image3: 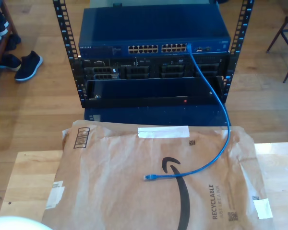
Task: Grab the cable and plug it in
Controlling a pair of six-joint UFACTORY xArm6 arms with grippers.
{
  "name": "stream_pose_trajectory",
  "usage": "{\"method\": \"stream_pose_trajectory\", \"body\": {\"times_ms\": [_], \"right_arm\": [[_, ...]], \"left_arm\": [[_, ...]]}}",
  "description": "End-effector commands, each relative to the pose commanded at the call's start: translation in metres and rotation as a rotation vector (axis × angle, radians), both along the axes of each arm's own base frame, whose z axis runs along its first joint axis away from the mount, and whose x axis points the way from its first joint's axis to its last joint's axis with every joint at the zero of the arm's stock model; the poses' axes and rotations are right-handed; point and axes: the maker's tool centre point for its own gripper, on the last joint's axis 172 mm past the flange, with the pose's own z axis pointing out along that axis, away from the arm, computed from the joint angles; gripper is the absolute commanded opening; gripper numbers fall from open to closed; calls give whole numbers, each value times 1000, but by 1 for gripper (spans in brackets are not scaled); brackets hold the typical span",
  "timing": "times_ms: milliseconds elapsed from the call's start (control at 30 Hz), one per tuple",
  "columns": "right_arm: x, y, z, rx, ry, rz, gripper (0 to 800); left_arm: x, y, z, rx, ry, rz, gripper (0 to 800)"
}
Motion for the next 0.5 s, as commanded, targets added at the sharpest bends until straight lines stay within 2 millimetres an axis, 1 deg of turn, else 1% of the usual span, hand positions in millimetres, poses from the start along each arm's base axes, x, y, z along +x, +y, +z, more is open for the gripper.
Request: {"method": "stream_pose_trajectory", "body": {"times_ms": [133,500], "right_arm": [[0,3,-2,8,-15,-2,798],[0,2,-1,6,-14,-2,798]], "left_arm": [[0,0,0,0,0,0,799],[0,0,0,-2,0,0,799]]}}
